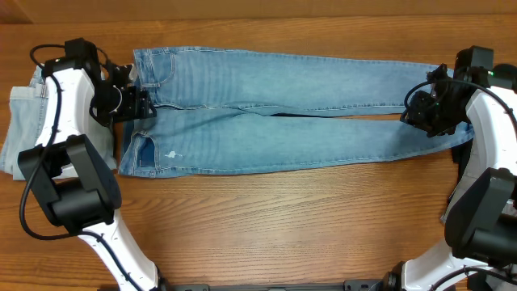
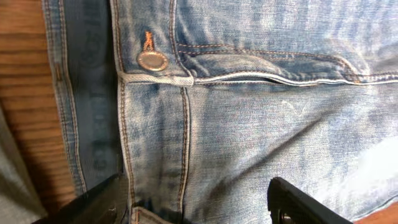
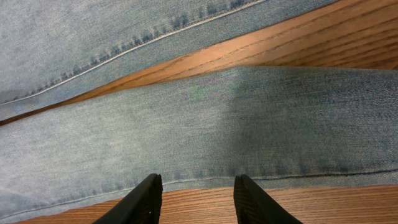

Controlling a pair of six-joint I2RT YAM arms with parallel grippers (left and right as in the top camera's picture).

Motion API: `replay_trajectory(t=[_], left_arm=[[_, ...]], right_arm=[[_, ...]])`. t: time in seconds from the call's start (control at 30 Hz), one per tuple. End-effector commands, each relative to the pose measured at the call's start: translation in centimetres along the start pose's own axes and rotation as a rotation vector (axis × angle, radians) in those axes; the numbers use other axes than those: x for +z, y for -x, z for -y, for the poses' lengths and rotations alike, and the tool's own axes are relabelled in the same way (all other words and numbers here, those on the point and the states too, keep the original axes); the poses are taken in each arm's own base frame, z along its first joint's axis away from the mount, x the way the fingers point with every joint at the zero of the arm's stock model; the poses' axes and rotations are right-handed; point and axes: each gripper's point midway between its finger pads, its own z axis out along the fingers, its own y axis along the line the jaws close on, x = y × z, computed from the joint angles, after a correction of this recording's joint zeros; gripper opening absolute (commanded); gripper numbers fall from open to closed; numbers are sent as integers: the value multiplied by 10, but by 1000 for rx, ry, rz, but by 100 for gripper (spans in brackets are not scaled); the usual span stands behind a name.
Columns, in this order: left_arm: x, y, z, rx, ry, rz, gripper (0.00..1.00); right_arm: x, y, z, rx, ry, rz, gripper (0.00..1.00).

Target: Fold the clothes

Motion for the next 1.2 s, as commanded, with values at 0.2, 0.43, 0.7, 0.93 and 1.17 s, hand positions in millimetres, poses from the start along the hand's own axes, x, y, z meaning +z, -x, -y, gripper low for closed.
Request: replay_trajectory(t=[0.2,0.43,0.7,0.93,1.17], left_arm=[[49,-8,-18,-30,-89,-67,63],[21,11,-11,-37,-92,-30,9],[14,3,-44,-177,117,-78,24],[9,-6,-65,-252,252,-106,23],[5,-10,-77,-283,325,-114,65]], right_arm=[[-5,-1,-3,-14,0,9,41],[-5,0,-3,-14,3,12,42],[-5,1,-3,-17,3,20,42],[-5,2,-3,-17,3,22,42],[-5,2,-3,-17,3,22,42]])
